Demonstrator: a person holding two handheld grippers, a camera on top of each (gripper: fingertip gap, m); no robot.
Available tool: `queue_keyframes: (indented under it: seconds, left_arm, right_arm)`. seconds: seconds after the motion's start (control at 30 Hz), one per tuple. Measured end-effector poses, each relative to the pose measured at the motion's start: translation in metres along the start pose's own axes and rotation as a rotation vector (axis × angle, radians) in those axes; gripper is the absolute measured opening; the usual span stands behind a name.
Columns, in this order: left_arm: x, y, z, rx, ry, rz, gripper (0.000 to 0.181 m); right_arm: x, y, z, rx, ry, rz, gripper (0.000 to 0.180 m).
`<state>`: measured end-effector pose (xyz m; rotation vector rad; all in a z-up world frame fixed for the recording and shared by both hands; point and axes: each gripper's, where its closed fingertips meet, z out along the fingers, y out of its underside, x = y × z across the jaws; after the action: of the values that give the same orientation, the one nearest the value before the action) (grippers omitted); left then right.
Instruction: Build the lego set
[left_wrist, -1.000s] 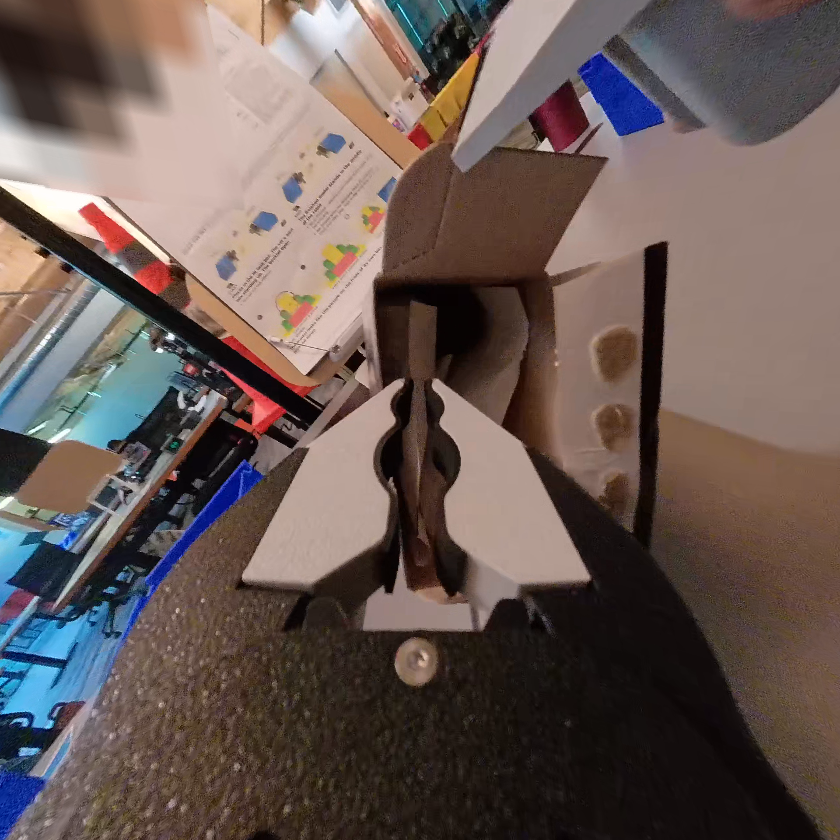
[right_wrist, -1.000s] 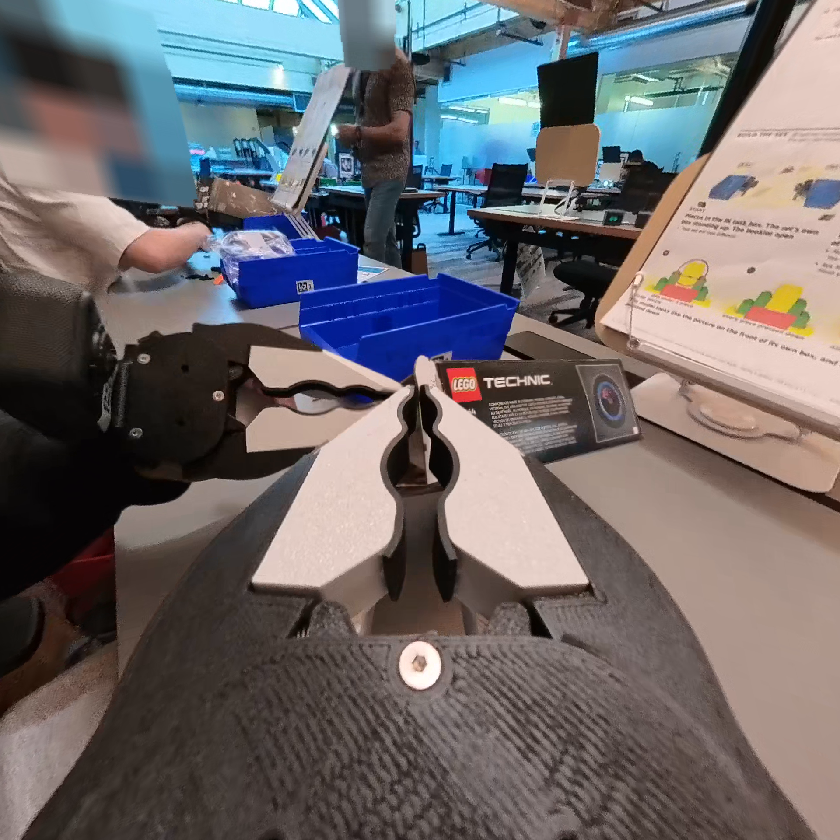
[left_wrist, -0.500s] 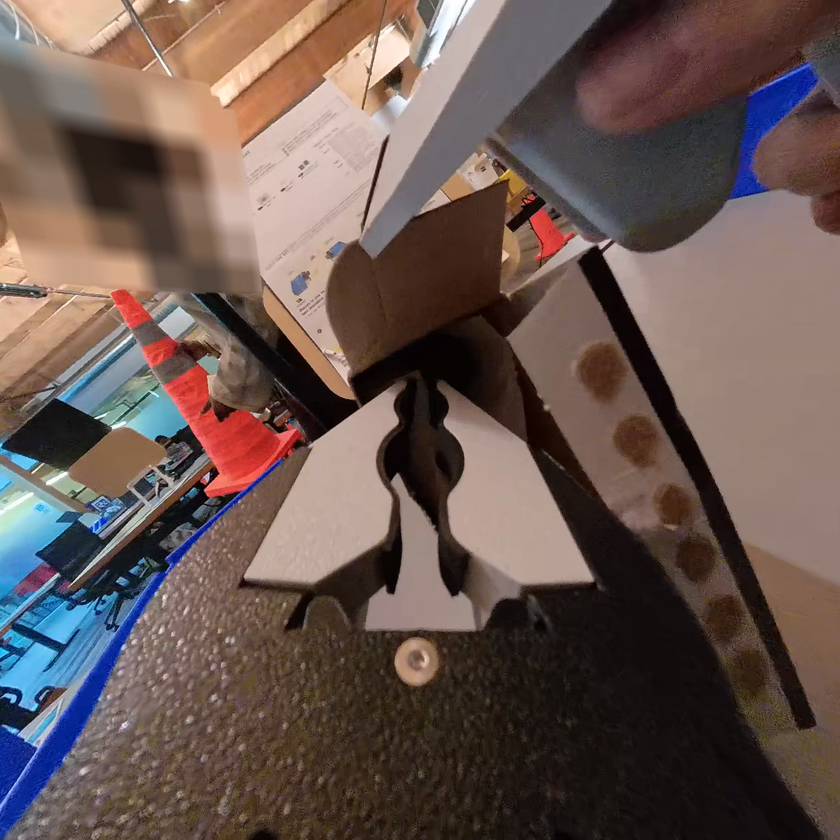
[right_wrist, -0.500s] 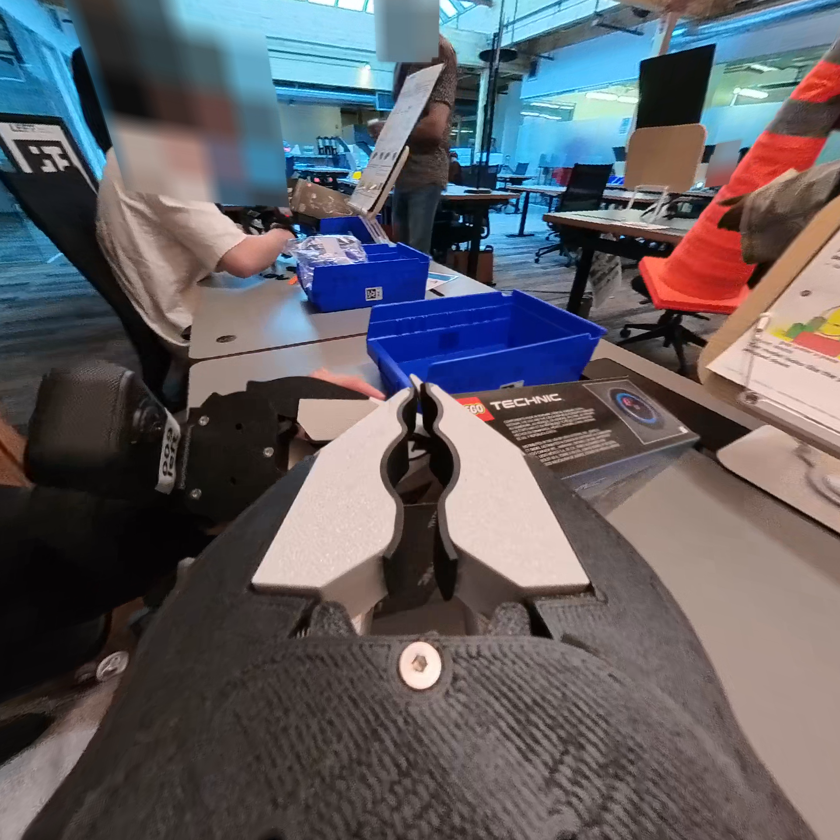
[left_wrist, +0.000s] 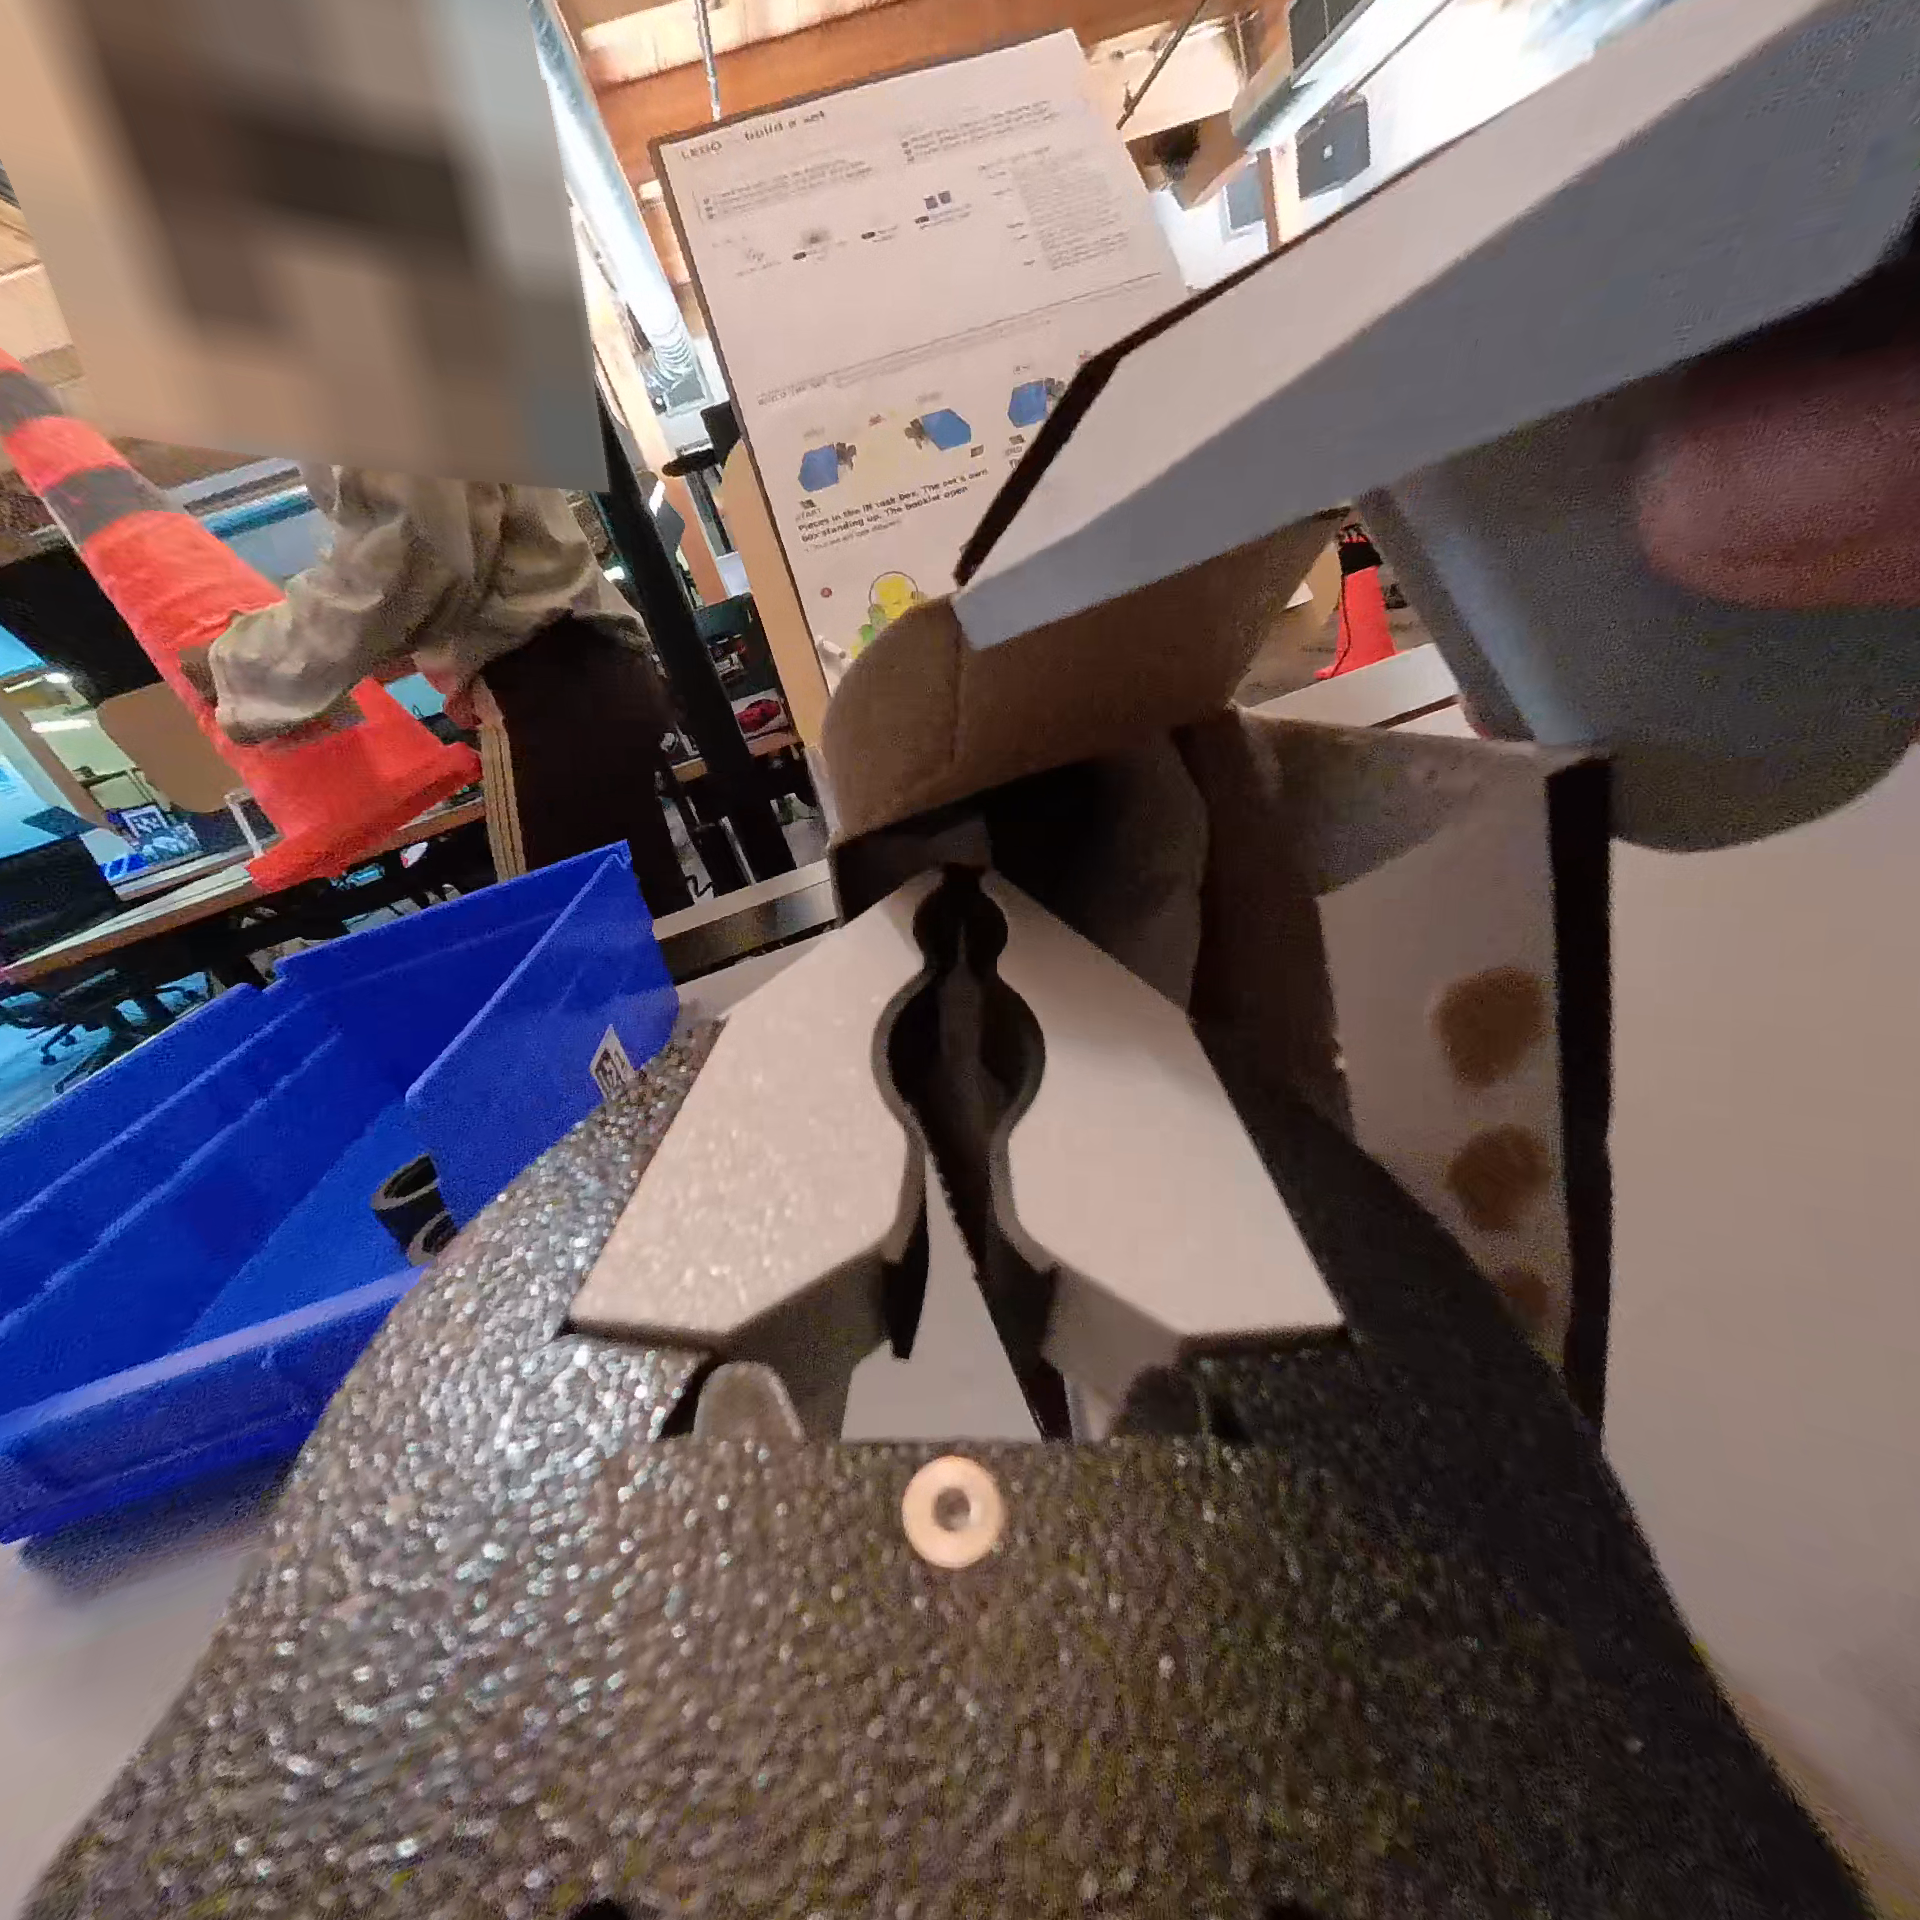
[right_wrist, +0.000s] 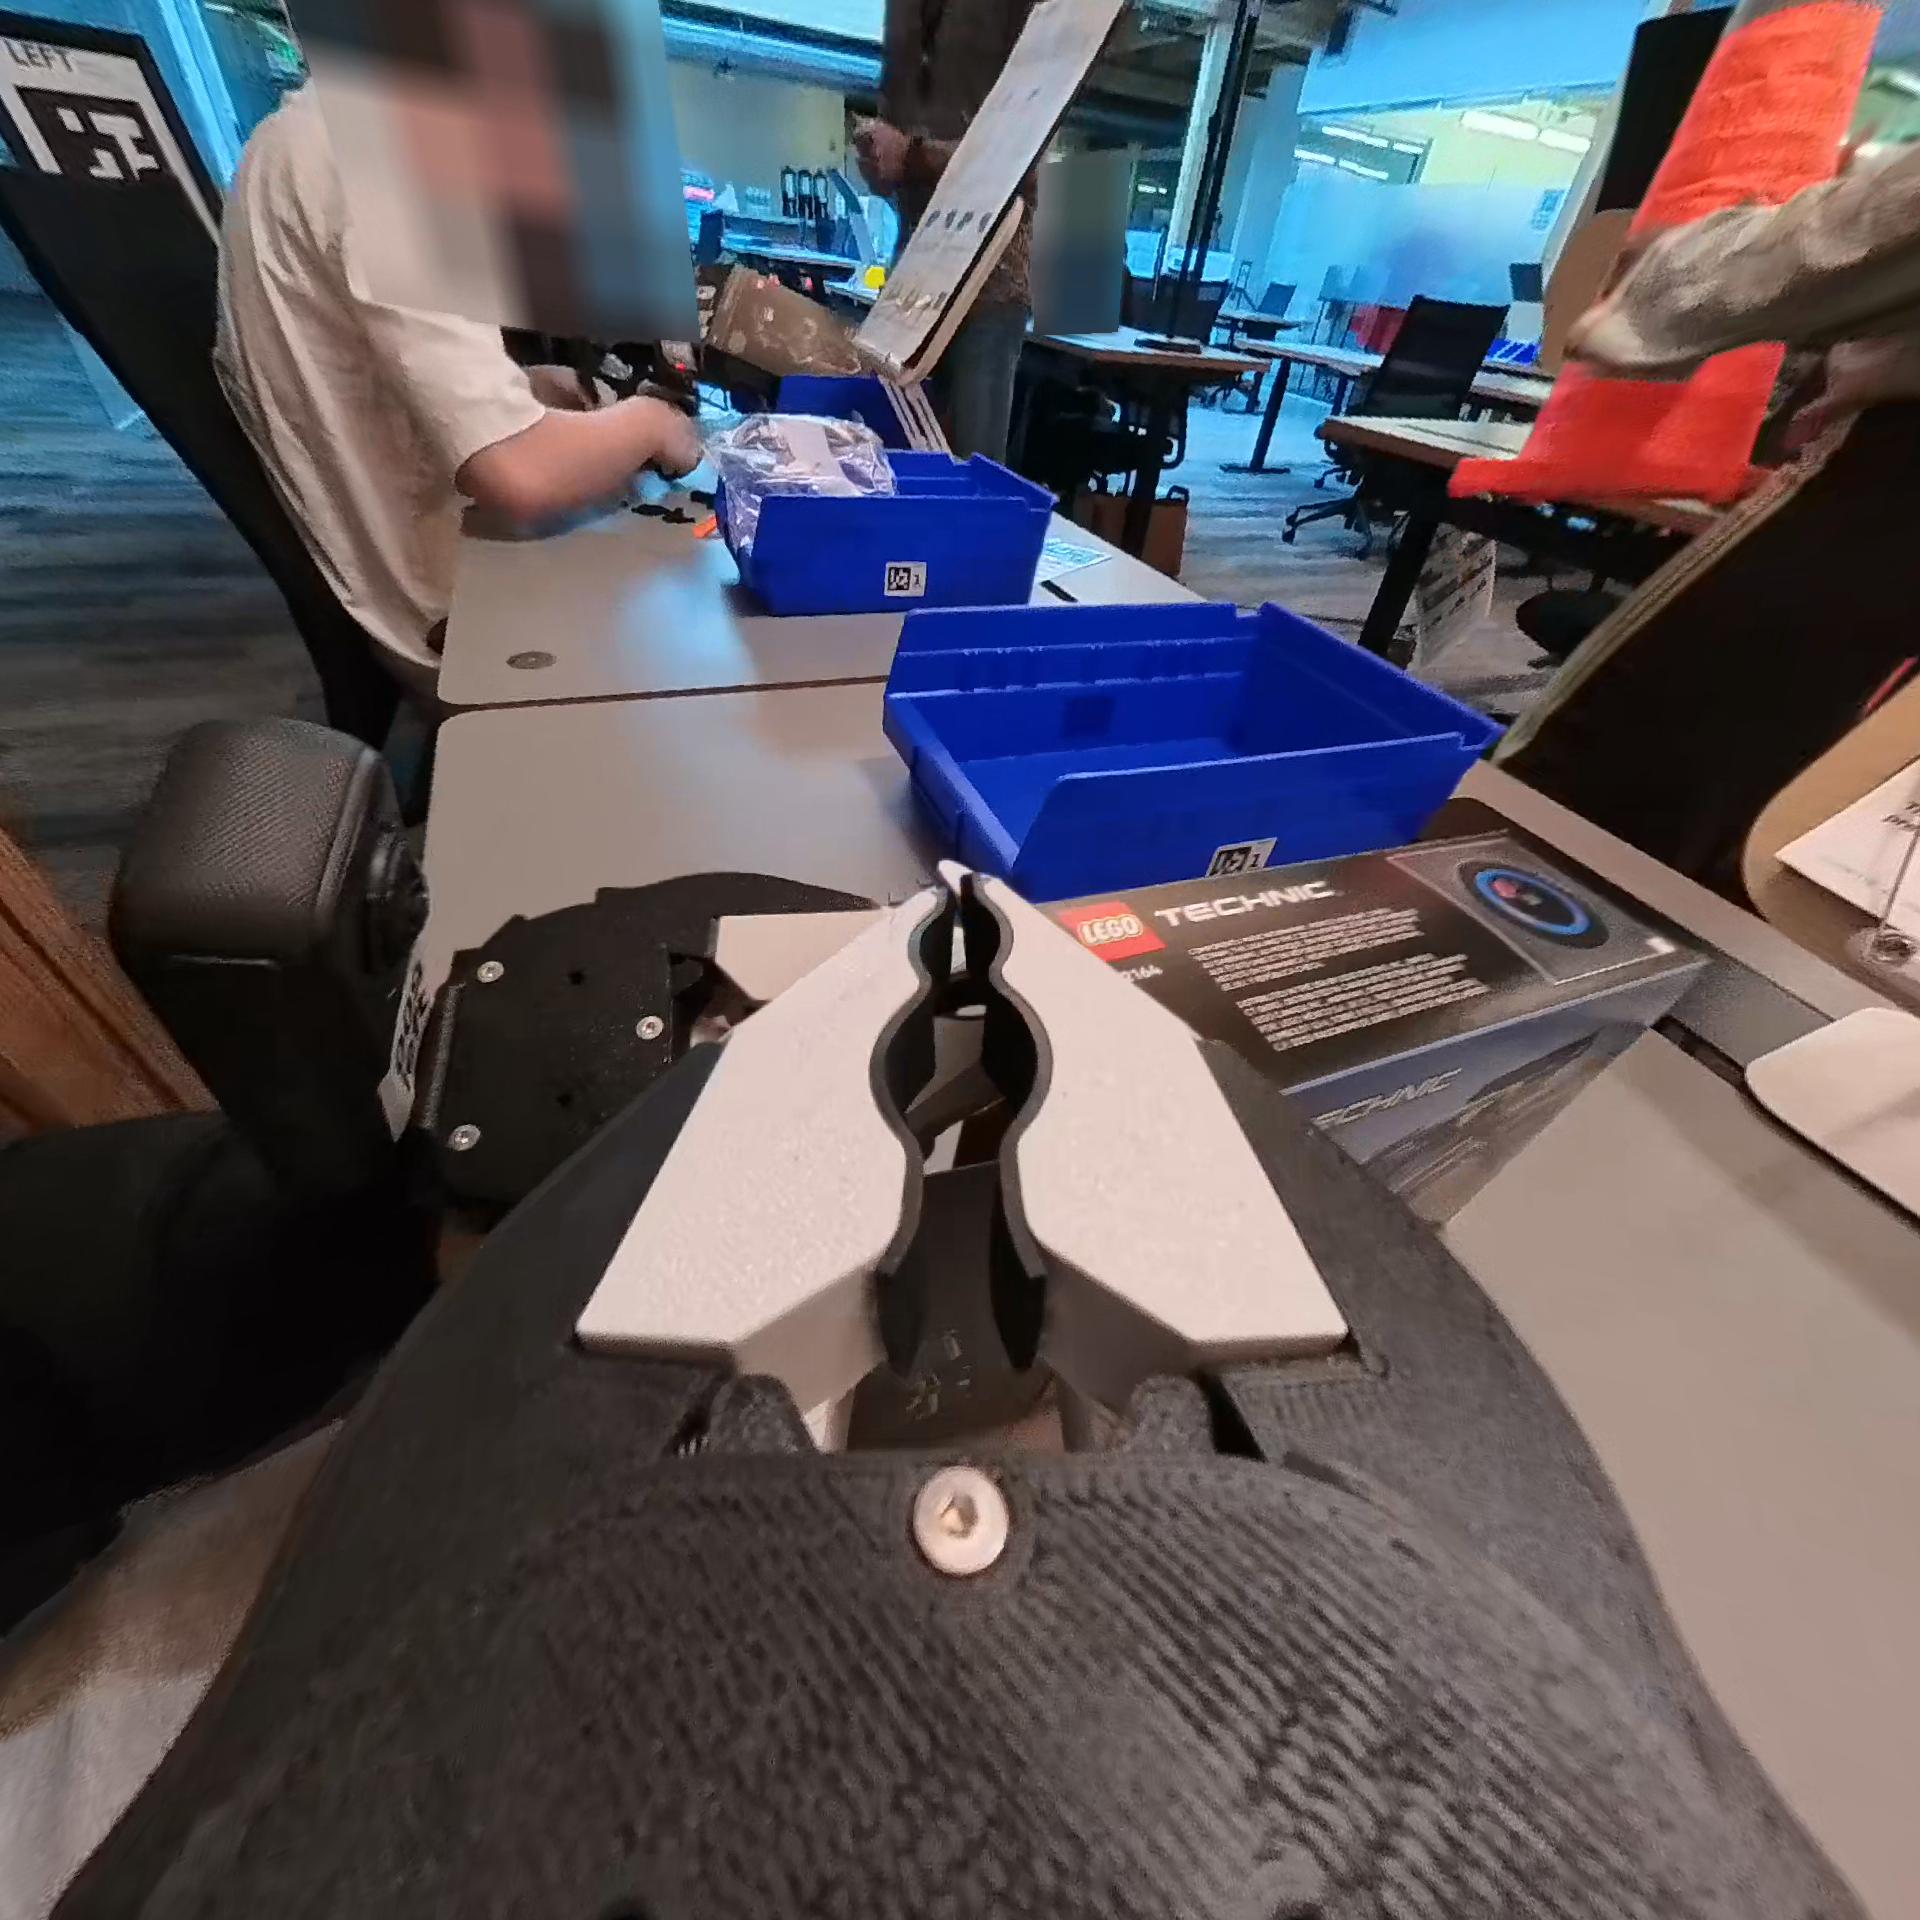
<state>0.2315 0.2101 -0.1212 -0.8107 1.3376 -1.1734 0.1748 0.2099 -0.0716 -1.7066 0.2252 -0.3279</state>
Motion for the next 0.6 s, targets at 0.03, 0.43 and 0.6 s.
queue_keyframes:
  seconds: [0.03,0.43,0.6]
  left_arm:
    - [-0.001,0.002,0.001,0.000,0.000,-0.005,0.000]
    - [-0.049,0.019,-0.021,-0.065,0.151,-0.273,0.000]
    - [-0.074,0.032,-0.024,-0.132,0.256,-0.366,0.000]
  right_arm:
    - [-0.001,0.002,0.002,-0.003,-0.003,0.010,0.000]
    - [0.053,0.034,-0.018,0.004,-0.044,-0.083,0.071]
    - [0.139,0.090,0.004,-0.216,-0.193,0.002,0.139]
